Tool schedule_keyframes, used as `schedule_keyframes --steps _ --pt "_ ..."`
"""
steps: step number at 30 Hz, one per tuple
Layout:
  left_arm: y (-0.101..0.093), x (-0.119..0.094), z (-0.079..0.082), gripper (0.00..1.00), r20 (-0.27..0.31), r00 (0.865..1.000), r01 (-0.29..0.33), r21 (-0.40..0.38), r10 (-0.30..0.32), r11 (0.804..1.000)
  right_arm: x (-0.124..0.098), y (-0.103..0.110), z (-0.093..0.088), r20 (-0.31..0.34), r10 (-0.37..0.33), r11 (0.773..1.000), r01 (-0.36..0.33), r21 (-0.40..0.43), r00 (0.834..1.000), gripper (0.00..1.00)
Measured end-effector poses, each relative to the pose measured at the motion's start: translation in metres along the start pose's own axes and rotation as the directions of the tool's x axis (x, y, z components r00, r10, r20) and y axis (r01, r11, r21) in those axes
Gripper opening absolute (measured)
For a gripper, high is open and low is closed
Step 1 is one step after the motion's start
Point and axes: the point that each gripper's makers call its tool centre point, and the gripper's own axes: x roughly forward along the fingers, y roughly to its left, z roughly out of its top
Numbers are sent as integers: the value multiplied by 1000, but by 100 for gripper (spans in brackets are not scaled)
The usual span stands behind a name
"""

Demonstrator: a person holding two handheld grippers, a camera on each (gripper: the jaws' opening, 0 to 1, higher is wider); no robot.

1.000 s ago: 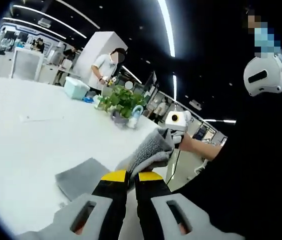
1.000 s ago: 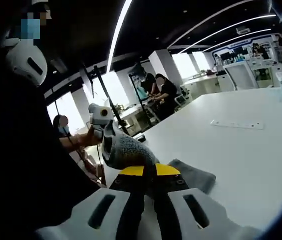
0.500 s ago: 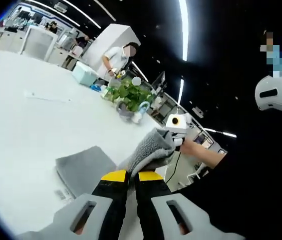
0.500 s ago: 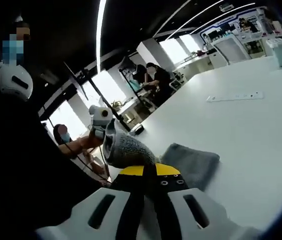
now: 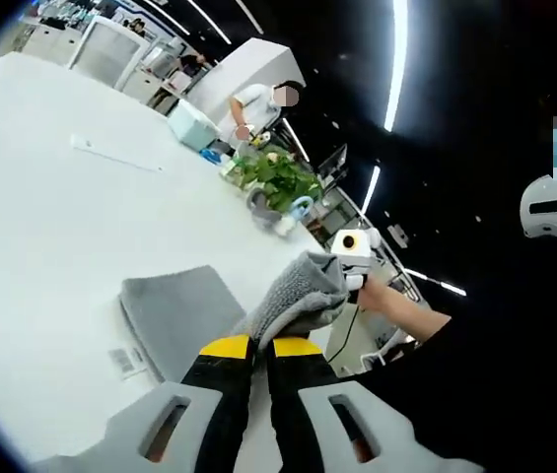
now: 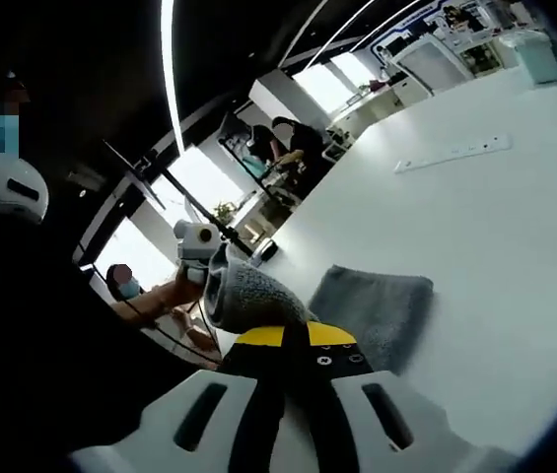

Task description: Fold the towel on the table until its edges align and the towel forms a compact rectangular stack.

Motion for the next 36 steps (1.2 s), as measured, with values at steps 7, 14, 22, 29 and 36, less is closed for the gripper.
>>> schedule_keyframes --steps 7,14,22,29,36 --pt "9 6 -3 6 5 1000 -10 -62 10 998 3 -19 -5 11 -34 997 33 75 999 2" --pt "21 12 -7 6 -9 999 -38 -93 37 995 7 -34 -10 0 -70 988 69 141 998 2" --pt "35 15 -7 5 4 998 -67 -139 69 988 13 -50 -10 25 -101 966 92 243 995 2" --pt "38 16 -6 5 28 998 -58 -168 63 984 16 -55 -10 49 -127 960 110 258 991 2" --pt "47 21 -6 6 36 997 -63 -208 72 976 16 -62 -12 62 -146 949 122 290 987 2"
